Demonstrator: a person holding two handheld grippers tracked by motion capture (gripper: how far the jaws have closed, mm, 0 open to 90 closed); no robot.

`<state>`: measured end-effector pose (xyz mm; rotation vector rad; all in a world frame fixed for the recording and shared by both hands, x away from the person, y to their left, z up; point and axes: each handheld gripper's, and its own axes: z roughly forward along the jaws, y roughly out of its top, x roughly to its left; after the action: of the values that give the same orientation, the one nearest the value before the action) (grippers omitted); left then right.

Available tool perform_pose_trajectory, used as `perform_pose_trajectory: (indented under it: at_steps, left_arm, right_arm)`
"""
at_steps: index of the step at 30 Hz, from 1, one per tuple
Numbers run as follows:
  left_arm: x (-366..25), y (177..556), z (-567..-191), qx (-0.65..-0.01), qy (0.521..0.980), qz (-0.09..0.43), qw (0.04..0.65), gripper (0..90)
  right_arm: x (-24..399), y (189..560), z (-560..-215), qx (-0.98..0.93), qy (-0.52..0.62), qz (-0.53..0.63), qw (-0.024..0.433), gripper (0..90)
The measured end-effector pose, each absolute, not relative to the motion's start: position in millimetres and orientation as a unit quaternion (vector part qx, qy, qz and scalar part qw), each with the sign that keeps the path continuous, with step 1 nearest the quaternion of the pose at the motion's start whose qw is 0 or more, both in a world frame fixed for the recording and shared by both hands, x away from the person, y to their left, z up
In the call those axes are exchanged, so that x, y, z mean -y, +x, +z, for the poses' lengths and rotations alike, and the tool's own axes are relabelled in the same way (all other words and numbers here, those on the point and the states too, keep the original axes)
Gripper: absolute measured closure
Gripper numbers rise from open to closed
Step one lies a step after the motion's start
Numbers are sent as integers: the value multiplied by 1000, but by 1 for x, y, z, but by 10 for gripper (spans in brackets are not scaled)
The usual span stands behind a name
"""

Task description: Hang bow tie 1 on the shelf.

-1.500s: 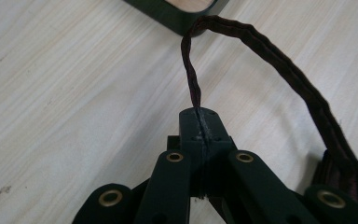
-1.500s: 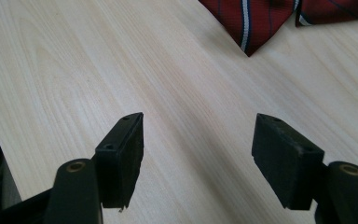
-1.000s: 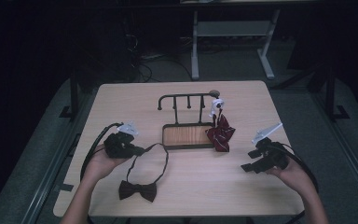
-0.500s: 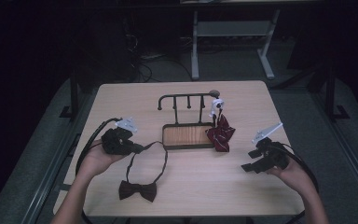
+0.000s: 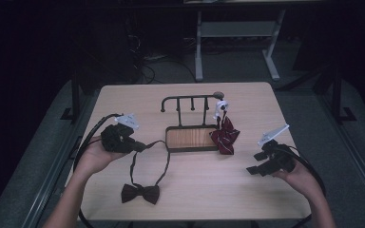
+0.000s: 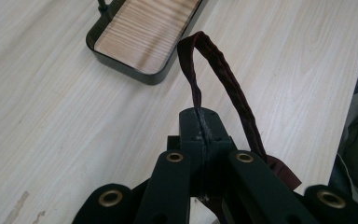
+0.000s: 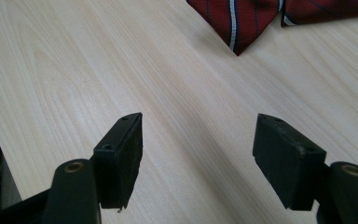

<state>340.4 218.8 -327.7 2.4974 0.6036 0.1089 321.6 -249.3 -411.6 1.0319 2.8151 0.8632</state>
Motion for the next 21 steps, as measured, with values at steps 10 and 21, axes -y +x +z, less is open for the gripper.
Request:
perform_pose_trajectory:
  at_steps: [10,21]
  left_arm:
    - [-218,343,-315,-224,930,40,290,900]
    - [-210,343,-299,-212,932,45,292,900]
  right_arm:
    - [249,321,-412,-904,327,274,12,332]
    - [251,320,-409,-904,327,276,13,333]
